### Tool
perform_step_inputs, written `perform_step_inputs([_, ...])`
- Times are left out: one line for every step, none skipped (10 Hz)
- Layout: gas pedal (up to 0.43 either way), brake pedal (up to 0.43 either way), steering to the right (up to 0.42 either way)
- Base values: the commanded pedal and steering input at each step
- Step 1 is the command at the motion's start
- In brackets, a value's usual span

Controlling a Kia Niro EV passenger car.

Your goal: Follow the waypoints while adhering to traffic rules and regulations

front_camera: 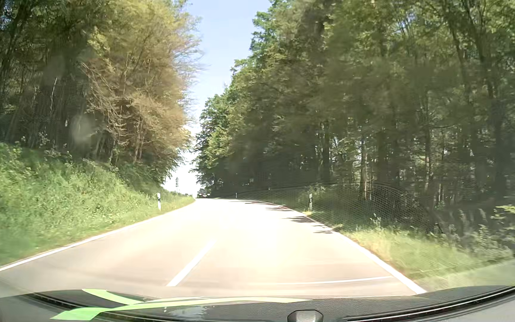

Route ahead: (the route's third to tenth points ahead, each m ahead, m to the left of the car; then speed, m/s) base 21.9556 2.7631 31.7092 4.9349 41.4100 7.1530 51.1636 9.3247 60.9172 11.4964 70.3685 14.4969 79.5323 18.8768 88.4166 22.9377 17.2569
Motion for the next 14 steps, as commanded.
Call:
perform_step_inputs([0.268, 0.000, -0.030])
perform_step_inputs([0.268, 0.000, -0.030])
perform_step_inputs([0.268, 0.000, -0.031])
perform_step_inputs([0.268, 0.000, -0.031])
perform_step_inputs([0.268, 0.000, -0.030])
perform_step_inputs([0.268, 0.000, -0.031])
perform_step_inputs([0.268, 0.000, -0.030])
perform_step_inputs([0.287, 0.000, -0.031])
perform_step_inputs([0.299, 0.000, -0.031])
perform_step_inputs([0.311, 0.000, -0.030])
perform_step_inputs([0.311, 0.000, -0.031])
perform_step_inputs([0.311, 0.000, -0.033])
perform_step_inputs([0.319, 0.000, -0.035])
perform_step_inputs([0.319, 0.000, -0.036])
